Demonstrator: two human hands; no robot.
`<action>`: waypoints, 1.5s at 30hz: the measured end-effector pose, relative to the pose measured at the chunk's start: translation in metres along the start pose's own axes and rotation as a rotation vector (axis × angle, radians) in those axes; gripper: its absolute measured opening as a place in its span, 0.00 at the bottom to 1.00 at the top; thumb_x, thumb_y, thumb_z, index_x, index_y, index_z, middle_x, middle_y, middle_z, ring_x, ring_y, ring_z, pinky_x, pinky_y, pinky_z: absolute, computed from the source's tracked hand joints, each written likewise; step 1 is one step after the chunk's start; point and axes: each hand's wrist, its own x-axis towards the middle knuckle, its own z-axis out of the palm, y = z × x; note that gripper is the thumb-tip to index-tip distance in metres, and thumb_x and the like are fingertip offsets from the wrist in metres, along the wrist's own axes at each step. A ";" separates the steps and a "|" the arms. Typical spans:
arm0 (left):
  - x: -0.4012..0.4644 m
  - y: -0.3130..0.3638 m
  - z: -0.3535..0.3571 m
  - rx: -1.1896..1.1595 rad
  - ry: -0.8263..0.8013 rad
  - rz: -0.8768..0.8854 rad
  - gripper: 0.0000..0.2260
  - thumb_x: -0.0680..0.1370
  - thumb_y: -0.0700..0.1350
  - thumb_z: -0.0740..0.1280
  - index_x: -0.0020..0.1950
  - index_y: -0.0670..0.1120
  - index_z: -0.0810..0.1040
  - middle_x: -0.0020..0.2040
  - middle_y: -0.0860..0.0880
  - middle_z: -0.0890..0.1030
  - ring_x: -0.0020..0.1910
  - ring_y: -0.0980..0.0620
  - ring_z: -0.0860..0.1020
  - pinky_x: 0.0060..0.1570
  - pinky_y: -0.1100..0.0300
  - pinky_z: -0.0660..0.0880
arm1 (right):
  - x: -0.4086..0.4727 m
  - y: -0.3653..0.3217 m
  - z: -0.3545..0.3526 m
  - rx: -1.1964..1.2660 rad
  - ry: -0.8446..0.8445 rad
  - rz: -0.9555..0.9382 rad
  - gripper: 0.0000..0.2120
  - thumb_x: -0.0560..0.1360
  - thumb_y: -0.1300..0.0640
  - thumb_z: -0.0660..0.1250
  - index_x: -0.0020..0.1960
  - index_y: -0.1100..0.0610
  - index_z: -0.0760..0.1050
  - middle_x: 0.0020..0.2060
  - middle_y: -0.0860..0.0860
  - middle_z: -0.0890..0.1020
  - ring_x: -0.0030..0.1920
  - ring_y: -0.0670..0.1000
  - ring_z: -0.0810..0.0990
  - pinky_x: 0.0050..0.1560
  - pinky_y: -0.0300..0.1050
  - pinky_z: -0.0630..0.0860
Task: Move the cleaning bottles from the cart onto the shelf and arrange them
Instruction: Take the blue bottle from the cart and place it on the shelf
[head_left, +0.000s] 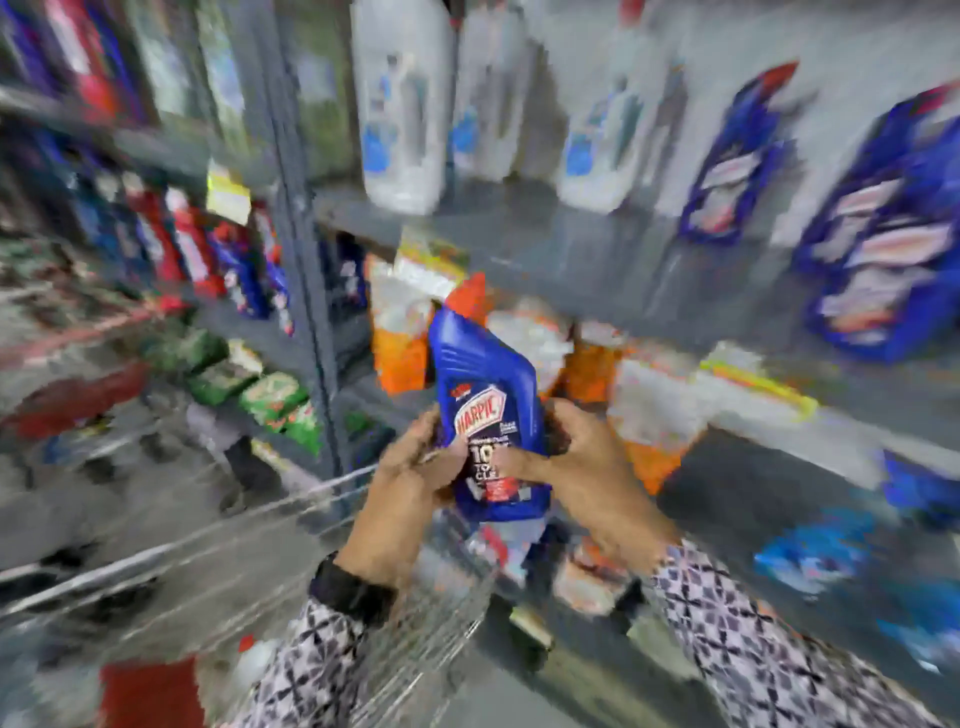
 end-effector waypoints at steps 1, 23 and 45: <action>0.000 0.023 0.030 0.020 -0.063 0.069 0.16 0.76 0.38 0.68 0.63 0.47 0.80 0.52 0.51 0.87 0.47 0.53 0.85 0.49 0.52 0.82 | -0.011 -0.028 -0.026 0.005 0.044 -0.060 0.18 0.63 0.61 0.85 0.49 0.53 0.84 0.44 0.49 0.90 0.43 0.48 0.87 0.51 0.53 0.84; 0.064 0.094 0.218 0.219 -0.481 0.297 0.17 0.80 0.38 0.65 0.68 0.49 0.77 0.58 0.47 0.86 0.59 0.44 0.84 0.56 0.47 0.82 | -0.053 -0.094 -0.180 -0.162 0.601 -0.278 0.20 0.75 0.64 0.77 0.63 0.51 0.79 0.56 0.48 0.88 0.55 0.46 0.88 0.54 0.46 0.85; 0.179 0.063 0.177 0.478 -0.370 0.328 0.23 0.82 0.44 0.65 0.76 0.54 0.68 0.64 0.50 0.82 0.64 0.52 0.80 0.62 0.55 0.79 | 0.063 -0.054 -0.151 -0.324 0.668 -0.173 0.29 0.78 0.60 0.74 0.76 0.53 0.68 0.64 0.48 0.82 0.61 0.46 0.82 0.61 0.45 0.82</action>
